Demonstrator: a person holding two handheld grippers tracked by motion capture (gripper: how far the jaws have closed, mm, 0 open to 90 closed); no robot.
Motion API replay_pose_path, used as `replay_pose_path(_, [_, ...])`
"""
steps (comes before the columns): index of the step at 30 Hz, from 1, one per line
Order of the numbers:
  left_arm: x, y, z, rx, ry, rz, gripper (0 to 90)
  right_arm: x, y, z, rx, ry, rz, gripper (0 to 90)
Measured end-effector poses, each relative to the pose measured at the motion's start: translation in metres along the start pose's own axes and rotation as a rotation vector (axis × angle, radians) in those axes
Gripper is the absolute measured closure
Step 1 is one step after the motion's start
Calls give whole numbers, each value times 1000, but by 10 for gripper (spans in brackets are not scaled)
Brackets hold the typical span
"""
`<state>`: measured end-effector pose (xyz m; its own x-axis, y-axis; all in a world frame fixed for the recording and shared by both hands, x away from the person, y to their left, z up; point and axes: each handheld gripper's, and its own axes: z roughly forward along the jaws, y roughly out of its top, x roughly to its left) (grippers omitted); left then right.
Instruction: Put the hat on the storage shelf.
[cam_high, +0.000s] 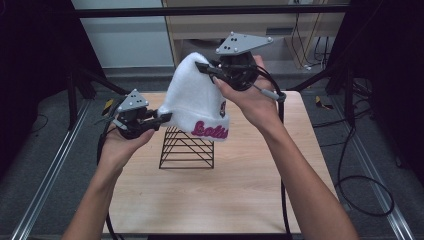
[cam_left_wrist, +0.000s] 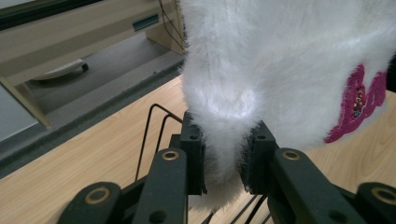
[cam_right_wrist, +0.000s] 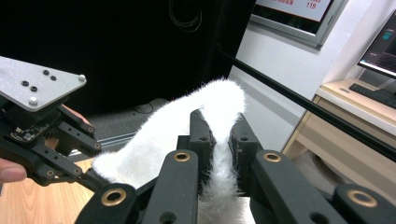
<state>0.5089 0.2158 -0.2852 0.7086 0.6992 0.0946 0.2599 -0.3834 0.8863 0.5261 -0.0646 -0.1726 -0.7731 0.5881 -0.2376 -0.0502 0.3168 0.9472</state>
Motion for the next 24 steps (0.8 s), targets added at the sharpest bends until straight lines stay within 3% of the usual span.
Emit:
replay_pose_path(12, [12, -15, 4, 23, 33, -32, 728, -2, -13, 22, 31, 14, 11, 830])
replay_pose_path(24, [16, -26, 10, 29, 64, -50, 725, -6, -26, 36, 69, 17, 16, 827])
